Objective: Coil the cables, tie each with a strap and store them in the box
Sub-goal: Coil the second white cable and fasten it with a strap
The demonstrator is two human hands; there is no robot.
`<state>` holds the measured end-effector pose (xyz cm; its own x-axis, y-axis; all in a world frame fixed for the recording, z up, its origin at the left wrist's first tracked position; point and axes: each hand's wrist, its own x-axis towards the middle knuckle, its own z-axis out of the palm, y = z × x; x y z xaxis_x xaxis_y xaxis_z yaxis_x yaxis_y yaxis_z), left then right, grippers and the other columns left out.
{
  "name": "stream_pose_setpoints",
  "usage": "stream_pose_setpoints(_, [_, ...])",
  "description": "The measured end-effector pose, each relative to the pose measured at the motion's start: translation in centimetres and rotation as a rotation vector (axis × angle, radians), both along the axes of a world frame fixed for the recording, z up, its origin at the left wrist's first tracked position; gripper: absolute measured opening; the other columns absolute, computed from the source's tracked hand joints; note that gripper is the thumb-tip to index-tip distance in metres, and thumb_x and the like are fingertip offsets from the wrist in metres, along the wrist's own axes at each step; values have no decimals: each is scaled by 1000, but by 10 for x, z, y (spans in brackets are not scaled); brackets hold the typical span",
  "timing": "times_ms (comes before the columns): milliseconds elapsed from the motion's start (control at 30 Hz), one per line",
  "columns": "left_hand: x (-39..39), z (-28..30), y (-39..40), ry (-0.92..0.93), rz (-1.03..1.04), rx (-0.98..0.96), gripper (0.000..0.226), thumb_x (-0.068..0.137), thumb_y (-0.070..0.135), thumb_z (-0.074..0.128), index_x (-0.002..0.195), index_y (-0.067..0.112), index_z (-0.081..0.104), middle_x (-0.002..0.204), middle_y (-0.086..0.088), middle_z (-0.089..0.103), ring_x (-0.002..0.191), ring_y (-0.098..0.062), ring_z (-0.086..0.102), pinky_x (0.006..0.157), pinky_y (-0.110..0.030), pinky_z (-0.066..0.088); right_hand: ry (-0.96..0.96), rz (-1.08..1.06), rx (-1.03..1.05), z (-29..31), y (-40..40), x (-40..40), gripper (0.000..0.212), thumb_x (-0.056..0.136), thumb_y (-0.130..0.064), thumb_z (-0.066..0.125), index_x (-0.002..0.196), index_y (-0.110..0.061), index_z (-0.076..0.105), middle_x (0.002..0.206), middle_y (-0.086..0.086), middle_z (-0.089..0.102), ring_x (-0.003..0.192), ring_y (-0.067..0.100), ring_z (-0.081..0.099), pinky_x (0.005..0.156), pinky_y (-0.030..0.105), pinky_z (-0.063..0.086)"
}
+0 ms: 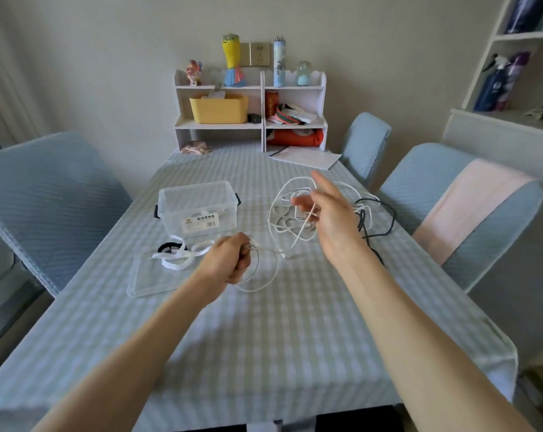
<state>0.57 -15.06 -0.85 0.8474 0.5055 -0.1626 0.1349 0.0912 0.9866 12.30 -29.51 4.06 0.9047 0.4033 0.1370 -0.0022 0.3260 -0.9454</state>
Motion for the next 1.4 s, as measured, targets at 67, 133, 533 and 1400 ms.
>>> stream_pose_setpoints(67, [-3,3,1,-8,6,-19,35,97,14,41,62,16,35,48,-4,33,39,-12,15,41,-16,10,-56,42,-38,1,5,1,39,101,-5,44,126,-34,54,97,9,76,73,12,62,64,24,43])
stream_pose_setpoints(133, [-4,7,1,-8,17,-28,37,96,14,42,60,16,35,48,-4,33,38,-12,16,43,-20,8,-89,33,-134,-5,9,4,37,100,-1,43,125,-24,57,102,8,75,72,11,61,65,23,46])
stream_pose_setpoints(533, [15,7,5,150,-85,107,32,91,17,45,59,16,40,49,-4,37,42,-15,16,41,-21,13,-684,-194,-770,-64,-15,24,44,86,2,51,124,-15,66,108,0,68,96,14,63,83,14,46])
stream_pose_setpoints(1400, [14,-4,-10,45,109,53,31,99,23,44,68,17,44,55,0,41,57,-16,38,62,-33,33,-159,371,-478,-61,-2,-16,31,103,-37,49,101,-20,74,90,0,77,51,17,56,42,23,35])
